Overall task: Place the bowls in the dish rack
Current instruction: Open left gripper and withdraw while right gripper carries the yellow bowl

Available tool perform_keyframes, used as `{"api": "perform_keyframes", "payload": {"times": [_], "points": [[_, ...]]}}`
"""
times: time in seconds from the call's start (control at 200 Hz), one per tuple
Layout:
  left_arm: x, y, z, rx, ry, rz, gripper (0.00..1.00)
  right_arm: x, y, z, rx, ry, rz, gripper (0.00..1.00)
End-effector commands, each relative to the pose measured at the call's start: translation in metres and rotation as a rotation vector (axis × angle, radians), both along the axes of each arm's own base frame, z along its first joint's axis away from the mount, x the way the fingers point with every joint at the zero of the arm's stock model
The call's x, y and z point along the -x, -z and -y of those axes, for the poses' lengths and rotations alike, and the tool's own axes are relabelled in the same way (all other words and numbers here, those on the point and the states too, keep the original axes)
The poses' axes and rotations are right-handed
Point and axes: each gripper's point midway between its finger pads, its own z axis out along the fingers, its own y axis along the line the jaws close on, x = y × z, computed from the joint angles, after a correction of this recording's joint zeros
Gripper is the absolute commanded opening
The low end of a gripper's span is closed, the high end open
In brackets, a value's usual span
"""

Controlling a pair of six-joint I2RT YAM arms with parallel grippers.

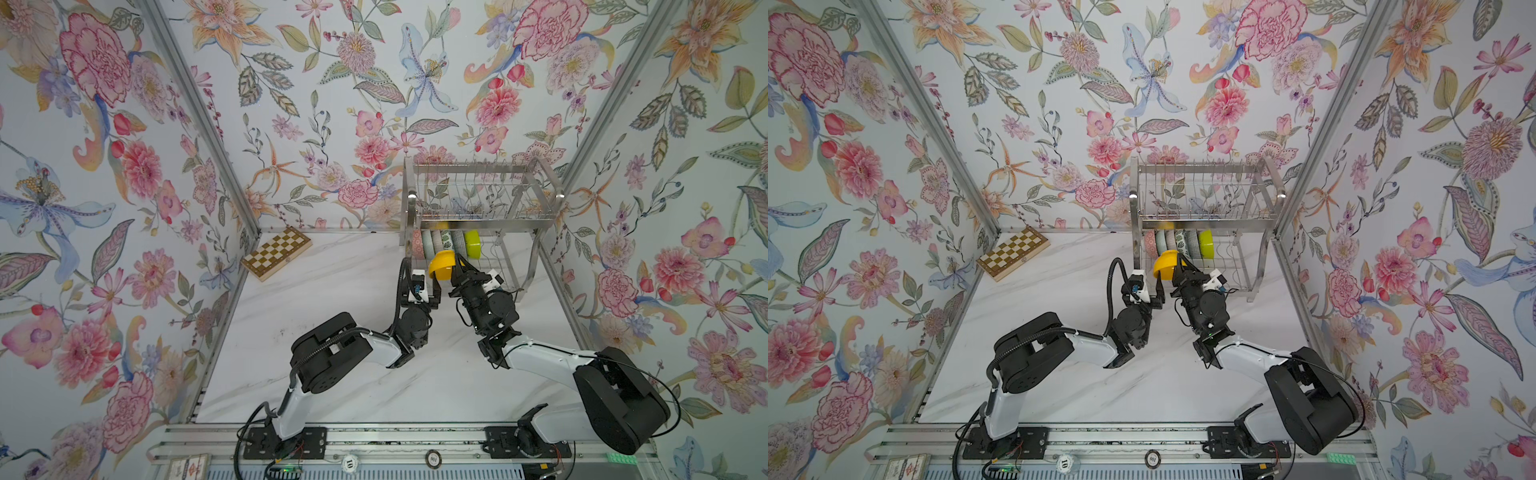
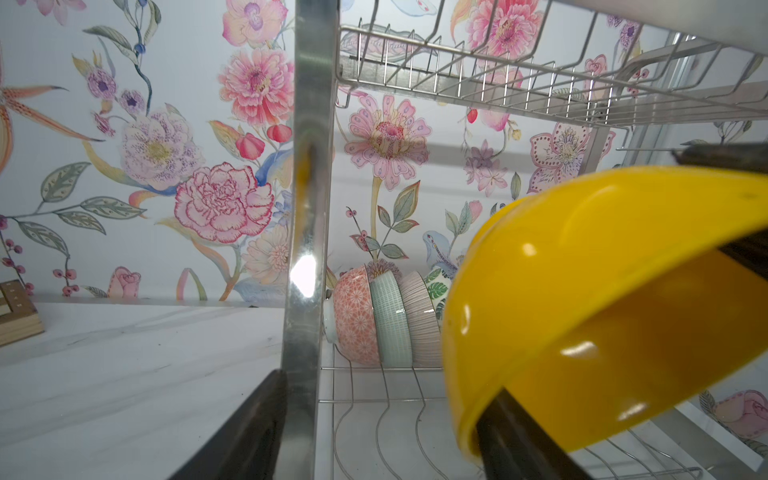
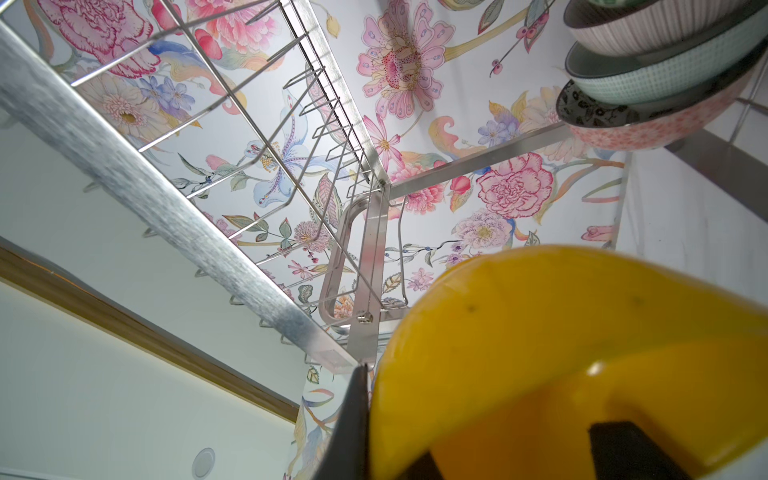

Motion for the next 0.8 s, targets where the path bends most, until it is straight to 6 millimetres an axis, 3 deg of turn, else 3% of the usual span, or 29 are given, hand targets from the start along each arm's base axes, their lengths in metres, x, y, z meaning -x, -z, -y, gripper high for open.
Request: {"api": "perform_keyframes", "payload": {"times": [0.0, 0.125, 0.51, 0.631, 0.796], "points": [[0.007, -0.015, -0.007, 0.060, 0.024, -0.019, 0.87, 0.009, -0.032, 0.021, 0.015, 0.053, 0.115, 0.00], [0.012, -0.013, -0.005, 0.047, 0.081, -0.061, 0.99, 0.009, -0.029, 0.036, 0.080, 0.095, 0.109, 0.00], [0.022, -0.012, 0.014, -0.092, 0.224, -0.158, 0.99, 0.010, -0.031, 0.086, 0.471, 0.190, 0.094, 0.00], [0.022, -0.016, 0.023, -0.141, 0.257, -0.153, 0.99, 0.007, -0.028, 0.102, 0.663, 0.189, 0.048, 0.00], [0.018, -0.016, 0.041, -0.199, 0.303, -0.167, 0.99, -0.001, -0.016, 0.121, 0.763, 0.155, 0.037, 0.00]]}}
